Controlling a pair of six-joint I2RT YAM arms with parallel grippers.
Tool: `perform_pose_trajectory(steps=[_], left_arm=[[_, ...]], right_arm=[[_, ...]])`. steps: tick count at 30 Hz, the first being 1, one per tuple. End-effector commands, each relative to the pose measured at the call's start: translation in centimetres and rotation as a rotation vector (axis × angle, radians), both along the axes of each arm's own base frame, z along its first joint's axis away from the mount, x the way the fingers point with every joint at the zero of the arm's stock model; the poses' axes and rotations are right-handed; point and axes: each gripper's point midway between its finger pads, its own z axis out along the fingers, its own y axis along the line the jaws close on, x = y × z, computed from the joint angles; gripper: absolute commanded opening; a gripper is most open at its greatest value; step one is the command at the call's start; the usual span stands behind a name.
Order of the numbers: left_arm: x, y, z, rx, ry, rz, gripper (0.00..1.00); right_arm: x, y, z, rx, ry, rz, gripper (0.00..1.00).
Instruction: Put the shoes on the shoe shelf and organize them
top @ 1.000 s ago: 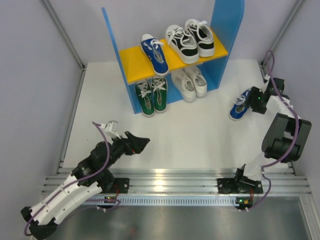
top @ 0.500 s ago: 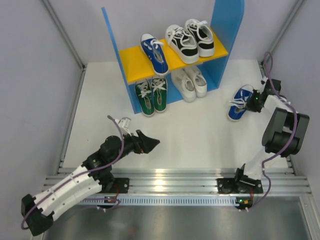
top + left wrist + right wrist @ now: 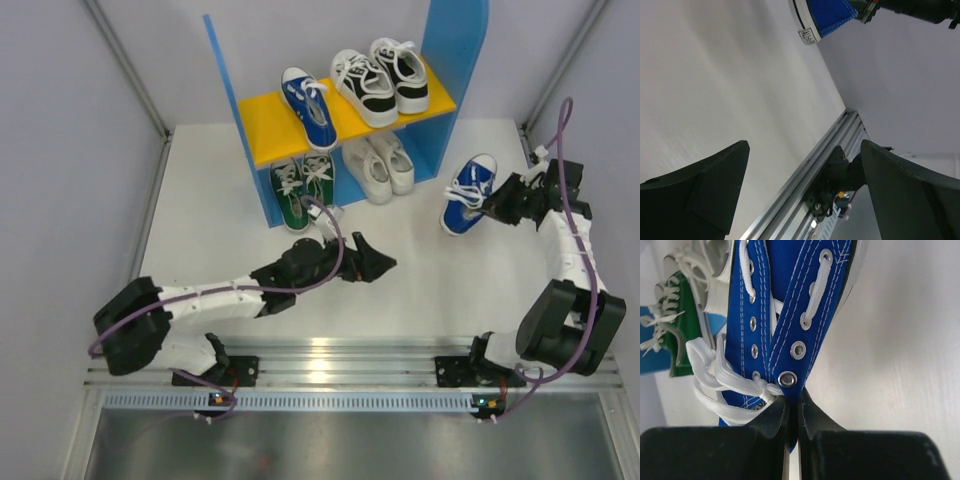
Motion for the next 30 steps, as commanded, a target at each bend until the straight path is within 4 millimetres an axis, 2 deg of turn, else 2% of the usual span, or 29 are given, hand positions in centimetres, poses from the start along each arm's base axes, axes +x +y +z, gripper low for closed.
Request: perform_pose_trajectory(steps=[1, 2, 3, 6, 8, 15, 16, 21, 26, 30], left_arm=[[2.0, -3.4, 5.6, -0.256, -0.053, 0.063, 0.98], [2.1, -4.5, 7.2, -0.296, -0.061, 0.053, 0.98], [2.2, -5.8, 6.0, -0.277, -0.045, 0.036, 0.98], [2.2, -8.9, 6.5, -0.299, -0.045, -0.022, 0.98], [2.5, -10.4, 6.0, -0.298, -0.031, -0.032, 0.98], [3.2, -12.8, 5.2, -0.327, 0.012, -0.028, 0.98], [3.5, -13.0, 5.9, -0.342, 0.007, -0.023, 0.98], [5.3, -13.3, 5.1, -0.343, 0.017, 0.085, 0.98], [7.0, -12.1, 5.2, -0.327, -0.026, 0.195, 0.98], [7.7, -11.2, 6.0, -0.323, -0.061, 0.243, 0.93]], right_arm=[[-1.0, 2.9, 4.3, 0.146, -0.049, 0.089, 0.0], [-1.5, 3.3, 4.4, 0.163, -0.032, 0.096, 0.0], [-1.8, 3.6, 4.7, 0.167, -0.036, 0.11, 0.0], [-2.5, 4.7, 5.6, 0.18, -0.039, 0.144, 0.0], [-3.0, 5.4, 6.3, 0.19, -0.048, 0.168, 0.0], [-3.8, 7.9, 7.4, 0.224, -0.08, 0.23, 0.0], [-4.1, 8.3, 7.1, 0.234, -0.074, 0.236, 0.0], [-4.8, 9.8, 7.7, 0.253, -0.1, 0.277, 0.0], [-5.4, 10.2, 7.8, 0.244, -0.116, 0.295, 0.0], [-5.6, 10.3, 7.7, 0.229, -0.129, 0.298, 0.0]])
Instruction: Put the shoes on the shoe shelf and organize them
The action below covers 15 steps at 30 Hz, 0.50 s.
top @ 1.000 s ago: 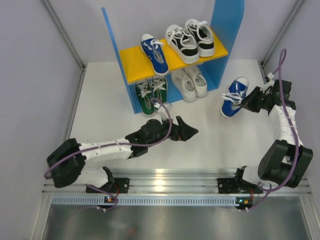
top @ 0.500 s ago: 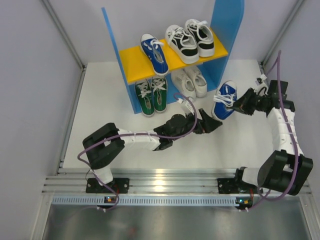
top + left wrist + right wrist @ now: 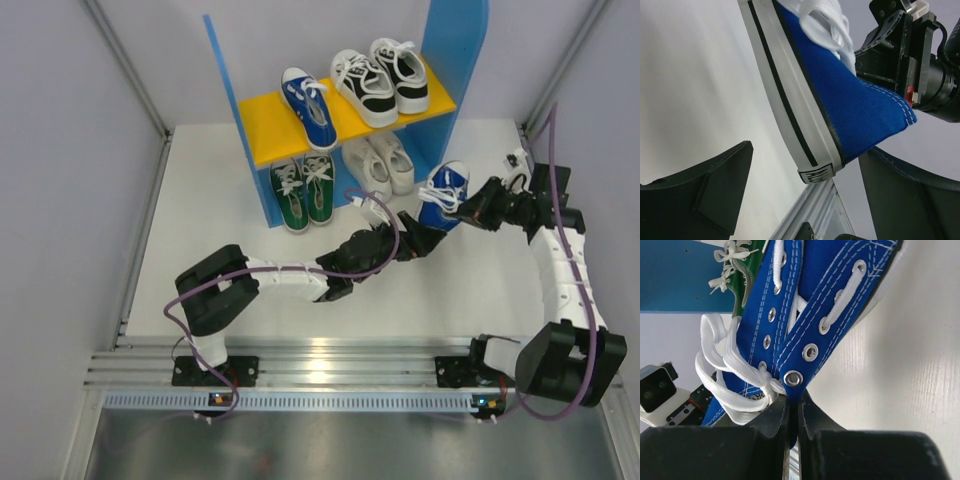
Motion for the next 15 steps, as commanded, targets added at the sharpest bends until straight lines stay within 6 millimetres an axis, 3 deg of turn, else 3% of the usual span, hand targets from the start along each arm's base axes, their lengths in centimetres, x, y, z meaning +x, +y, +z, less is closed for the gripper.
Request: perform_pose_trajectory(steps=[1, 6, 13, 15], left_arm=[[2.3, 1.4, 4.3, -0.082, -0.079, 0.136, 0.89], [3.0, 1.9, 4.8, -0.112, -0.089, 0.181, 0.82], [3.6, 1.5, 5.5, -0.164, -0.1, 0.203, 0.61], [3.8, 1.7, 5.6, -0.169, -0.108, 0.214, 0.49]], right_arm=[[-0.4, 1.5, 2.9, 0.027, -0.122, 0.067, 0.0], [-0.9, 2.2, 2.9, 0.023, -0.135, 0.09, 0.0], [-1.7, 2.8, 3.1, -0.003, -0.162, 0.126, 0.0], [-1.8, 2.9, 3.2, -0.012, -0.173, 0.129, 0.0]])
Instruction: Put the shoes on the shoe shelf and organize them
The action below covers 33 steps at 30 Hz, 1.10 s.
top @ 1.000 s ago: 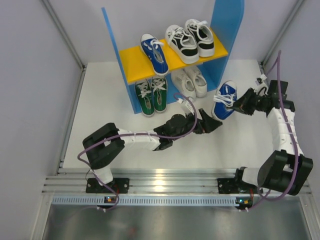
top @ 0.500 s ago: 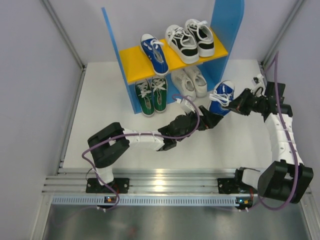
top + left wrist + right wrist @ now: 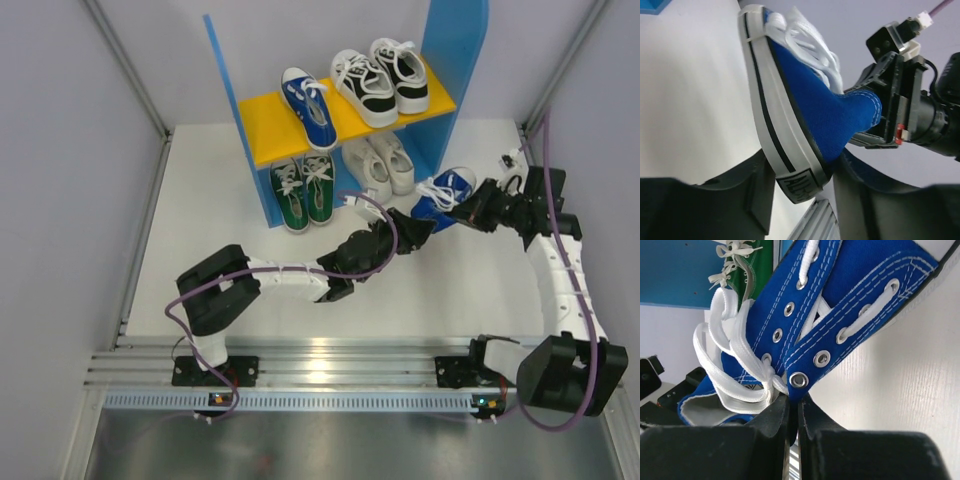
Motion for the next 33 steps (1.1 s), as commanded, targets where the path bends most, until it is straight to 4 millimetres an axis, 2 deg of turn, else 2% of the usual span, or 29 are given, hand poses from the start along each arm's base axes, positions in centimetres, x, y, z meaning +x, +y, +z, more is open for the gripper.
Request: perform_pose_trajectory(steps=[1, 2, 3, 6, 7, 8, 9, 10, 11, 12, 13, 14, 15, 16, 17, 18, 19, 21, 22, 23, 24, 26, 27, 28, 29, 30, 32, 33], left_arm=[[2.2, 1.0, 3.4, -0.111, -0.06, 0.098, 0.44], [2.3, 1.2, 3.4, -0.11, -0.059, 0.101, 0.4], [2.3, 1.4, 3.3, -0.109, -0.06, 0.104, 0.24], [2.3, 2.1, 2.8, -0.088, -0.064, 0.114, 0.0], [2.1, 2.4, 3.4, -0.095, -0.074, 0.115, 0.0], [1.8, 2.9, 2.6, -0.087, -0.071, 0.112, 0.0], [1.4, 3.1, 2.7, -0.098, -0.079, 0.095, 0.0], [1.1, 3.8, 3.9, -0.15, -0.096, 0.093, 0.0], [0.9, 4.2, 3.9, -0.16, -0.093, 0.092, 0.0], [0.5, 4.8, 2.7, -0.15, -0.075, 0.088, 0.0], [0.3, 5.5, 3.5, -0.169, -0.076, 0.09, 0.0], [0.0, 5.9, 3.6, -0.177, -0.069, 0.088, 0.0], [-0.5, 6.6, 2.7, -0.166, -0.052, 0.084, 0.0], [-1.0, 7.3, 3.8, -0.188, -0.062, 0.076, 0.0], [-1.4, 7.9, 3.9, -0.189, -0.062, 0.071, 0.0], [-2.0, 8.7, 3.0, -0.169, -0.057, 0.067, 0.0], [-2.6, 9.8, 4.6, -0.197, -0.078, 0.063, 0.0], [-3.4, 11.0, 4.7, -0.171, -0.093, 0.058, 0.0], [-4.3, 12.3, 6.0, -0.179, -0.118, 0.051, 0.0], [-5.1, 12.5, 6.5, -0.163, -0.135, 0.021, 0.0], [-5.6, 12.8, 6.9, -0.138, -0.158, 0.006, 0.0], [-7.0, 13.9, 8.6, -0.112, -0.187, -0.037, 0.0], [-7.5, 14.3, 9.1, -0.102, -0.198, -0.045, 0.0], [-8.0, 15.4, 10.1, -0.095, -0.203, -0.045, 0.0], [-8.2, 16.0, 10.9, -0.096, -0.213, -0.039, 0.0], [-8.1, 16.9, 11.6, -0.098, -0.218, -0.011, 0.0], [-8.5, 19.1, 14.0, -0.127, -0.238, 0.035, 0.0], [-7.9, 20.3, 14.8, -0.136, -0.24, 0.095, 0.0]], right_arm=[[-1.2, 2.0, 3.3, 0.019, -0.136, 0.115, 0.0], [-1.3, 2.0, 3.4, 0.014, -0.144, 0.12, 0.0], [-1.3, 2.0, 3.4, 0.014, -0.144, 0.12, 0.0], [-1.4, 2.0, 3.5, 0.006, -0.156, 0.125, 0.0], [-1.4, 2.0, 3.6, -0.002, -0.167, 0.13, 0.0], [-1.4, 2.0, 3.7, -0.009, -0.18, 0.134, 0.0], [-1.3, 1.8, 3.8, -0.022, -0.192, 0.133, 0.01], [-1.3, 1.7, 4.0, -0.047, -0.221, 0.148, 0.21], [-1.4, 1.7, 4.3, -0.064, -0.245, 0.162, 0.33], [-1.7, 1.9, 5.0, -0.075, -0.284, 0.195, 0.44], [-1.7, 1.7, 5.2, -0.109, -0.321, 0.213, 0.66], [-2.0, 1.7, 5.9, -0.129, -0.363, 0.234, 0.74], [-2.6, 2.1, 6.9, -0.134, -0.405, 0.278, 0.8], [-2.9, 1.9, 7.4, -0.171, -0.462, 0.312, 0.88], [-3.4, 1.9, 8.3, -0.193, -0.507, 0.329, 0.93], [-4.1, 1.8, 9.3, -0.217, -0.547, 0.354, 0.95], [-4.1, 1.1, 9.7, -0.269, -0.595, 0.361, 0.99], [-4.9, 0.3, 10.8, -0.329, -0.652, 0.34, 0.99], [-4.8, -0.5, 10.8, -0.369, -0.674, 0.32, 0.99], [-5.2, -0.9, 11.3, -0.398, -0.705, 0.3, 0.99], [-5.1, -1.4, 10.3, -0.41, -0.69, 0.277, 0.99], [-4.7, -2.4, 10.0, -0.451, -0.71, 0.232, 0.99], [-4.5, -2.7, 9.0, -0.449, -0.69, 0.221, 0.99], [-4.2, -3.4, 9.2, -0.461, -0.708, 0.194, 0.99], [-4.0, -3.7, 8.4, -0.45, -0.696, 0.181, 0.99], [-4.0, -3.7, 8.5, -0.433, -0.71, 0.183, 1.0], [-3.5, -4.9, 8.2, -0.407, -0.701, 0.13, 1.0], [-3.7, -4.8, 8.2, -0.367, -0.706, 0.138, 0.99]])
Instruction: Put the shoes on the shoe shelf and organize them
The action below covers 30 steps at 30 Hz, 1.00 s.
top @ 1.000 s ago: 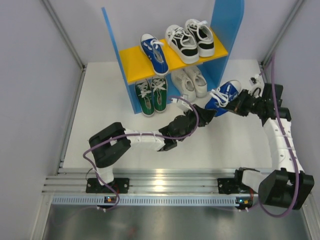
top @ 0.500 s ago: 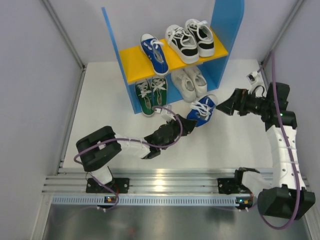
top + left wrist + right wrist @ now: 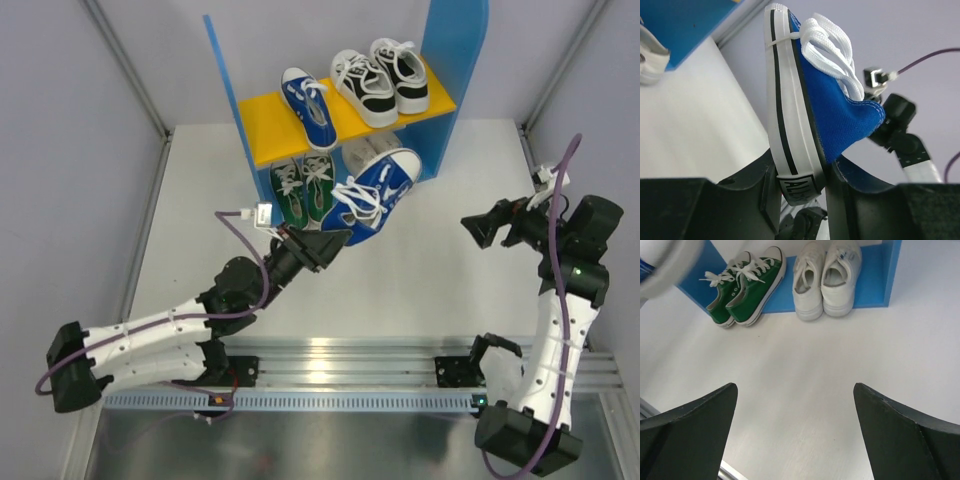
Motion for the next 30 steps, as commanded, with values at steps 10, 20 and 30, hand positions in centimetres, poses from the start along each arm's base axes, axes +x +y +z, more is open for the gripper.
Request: perform_pose_trajectory(steps=[10, 20, 30], left_arm=[[3.4, 8.1, 13.3, -0.242, -0.143, 0.417, 0.0], [6.2, 9.8, 15.8, -0.391, -0.154, 0.652, 0.0], [11.2, 9.0, 15.0, -0.454, -0.097, 0.834, 0.0]], right_arm=[[1.4, -3.5, -1.5, 0.089, -0.053, -0.052, 1.0], [1.7, -4.4, -3.2, 0.106, -0.035, -0.069, 0.99], [1.5, -4.8, -3.9, 0.119, -0.027, -0.071, 0.99]])
